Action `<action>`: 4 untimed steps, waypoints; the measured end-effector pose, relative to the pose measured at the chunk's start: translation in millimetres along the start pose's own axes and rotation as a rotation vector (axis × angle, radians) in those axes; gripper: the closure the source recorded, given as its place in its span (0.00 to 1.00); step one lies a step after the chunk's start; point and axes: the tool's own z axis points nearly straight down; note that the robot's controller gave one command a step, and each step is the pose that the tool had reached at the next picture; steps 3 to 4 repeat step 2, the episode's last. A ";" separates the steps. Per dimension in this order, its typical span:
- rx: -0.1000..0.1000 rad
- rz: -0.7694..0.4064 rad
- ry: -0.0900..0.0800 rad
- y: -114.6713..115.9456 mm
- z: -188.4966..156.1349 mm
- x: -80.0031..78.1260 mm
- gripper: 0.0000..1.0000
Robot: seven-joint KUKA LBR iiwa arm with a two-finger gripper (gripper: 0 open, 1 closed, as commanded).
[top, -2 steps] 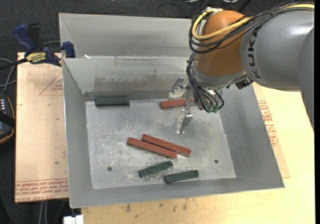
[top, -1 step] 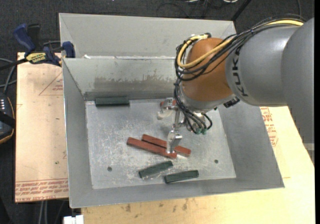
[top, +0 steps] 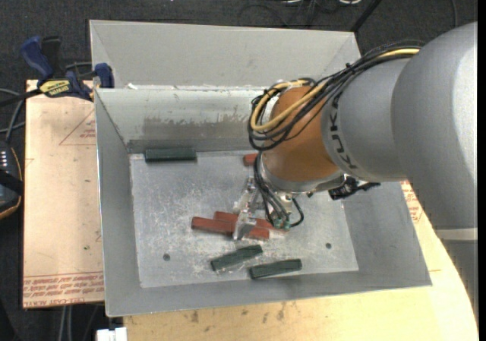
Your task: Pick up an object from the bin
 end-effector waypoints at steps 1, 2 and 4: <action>0.000 0.000 0.000 0.0 0.0 0.0 1.00; 0.000 -0.003 0.000 -3.0 -112.6 9.7 1.00; 0.000 -0.003 0.000 -3.0 -112.6 9.7 1.00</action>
Offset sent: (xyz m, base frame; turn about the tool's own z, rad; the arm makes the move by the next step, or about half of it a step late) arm -0.0106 -0.0020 0.1132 -0.0005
